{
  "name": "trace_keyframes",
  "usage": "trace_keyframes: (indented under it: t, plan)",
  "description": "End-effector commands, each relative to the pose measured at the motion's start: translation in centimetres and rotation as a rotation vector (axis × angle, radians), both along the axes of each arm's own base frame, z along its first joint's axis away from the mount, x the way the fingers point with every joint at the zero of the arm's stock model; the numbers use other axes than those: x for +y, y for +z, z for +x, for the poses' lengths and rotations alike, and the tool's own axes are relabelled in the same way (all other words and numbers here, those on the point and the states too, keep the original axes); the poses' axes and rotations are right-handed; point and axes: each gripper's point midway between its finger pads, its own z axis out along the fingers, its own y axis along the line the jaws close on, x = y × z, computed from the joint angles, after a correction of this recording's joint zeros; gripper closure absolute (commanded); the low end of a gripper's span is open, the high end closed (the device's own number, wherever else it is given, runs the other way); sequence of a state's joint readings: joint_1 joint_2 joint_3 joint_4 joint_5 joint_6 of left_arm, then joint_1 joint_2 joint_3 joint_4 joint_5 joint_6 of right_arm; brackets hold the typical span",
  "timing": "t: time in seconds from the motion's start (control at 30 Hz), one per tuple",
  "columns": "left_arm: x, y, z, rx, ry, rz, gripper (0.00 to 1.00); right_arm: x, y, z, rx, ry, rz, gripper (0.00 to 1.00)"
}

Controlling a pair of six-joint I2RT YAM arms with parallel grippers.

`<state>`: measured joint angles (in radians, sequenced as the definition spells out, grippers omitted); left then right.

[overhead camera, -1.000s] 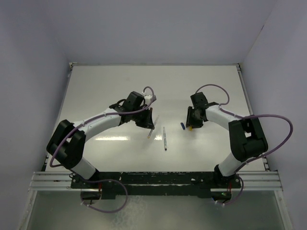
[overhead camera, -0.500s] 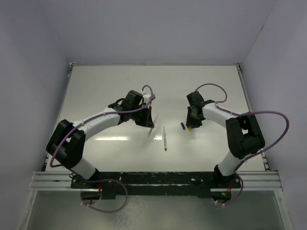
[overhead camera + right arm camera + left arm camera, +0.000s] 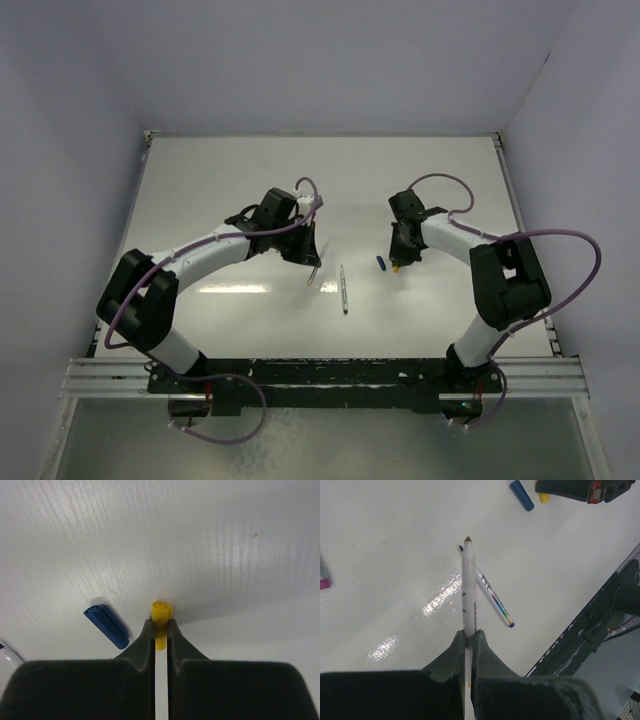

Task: Insert the pens into the pen caps

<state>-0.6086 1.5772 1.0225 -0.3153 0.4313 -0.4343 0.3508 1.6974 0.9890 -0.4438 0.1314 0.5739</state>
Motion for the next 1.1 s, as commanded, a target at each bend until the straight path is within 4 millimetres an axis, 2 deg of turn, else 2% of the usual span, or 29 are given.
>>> trace_keyframes:
  t: [0.0, 0.1, 0.2, 0.3, 0.5, 0.63, 0.8, 0.9, 0.97, 1.07]
  plan:
    - [-0.6, 0.9, 0.7, -0.039, -0.023, -0.038, 1.0, -0.4, -2.2, -1.8, 0.084, 0.007, -0.022, 1.0]
    - [-0.9, 1.9, 1.5, -0.079, -0.016, -0.053, 1.0, 0.5, 0.7, 0.2, -0.015, 0.017, 0.022, 1.0]
    - [-1.3, 3.1, 2.4, -0.123, -0.01, -0.07, 1.0, 2.0, 5.4, 3.0, -0.163, 0.036, 0.099, 1.0]
    - [-1.8, 4.3, 3.4, -0.171, -0.007, -0.096, 1.0, 2.6, 10.3, 5.2, -0.319, 0.049, 0.14, 1.0]
    - [-3.0, 6.9, 4.7, -0.261, -0.012, -0.175, 1.0, 4.1, 18.9, 7.6, -0.575, 0.089, 0.253, 1.0]
    - [-4.1, 10.2, 4.8, -0.362, -0.043, -0.301, 1.0, 5.9, 23.7, 8.0, -0.741, 0.152, 0.378, 1.0]
    - [-4.9, 14.7, 4.0, -0.474, -0.064, -0.479, 1.0, 7.8, 29.7, 7.3, -0.979, 0.25, 0.538, 1.0]
    - [-5.2, 16.5, 3.4, -0.495, -0.07, -0.569, 1.0, 8.7, 31.8, 6.4, -1.06, 0.295, 0.627, 1.0]
    - [-5.5, 17.5, 3.2, -0.493, -0.068, -0.627, 1.0, 9.4, 31.3, 5.8, -1.071, 0.32, 0.679, 1.0]
    - [-5.8, 18.5, 2.9, -0.475, -0.069, -0.696, 1.0, 10.1, 32.3, 4.9, -1.116, 0.356, 0.757, 1.0]
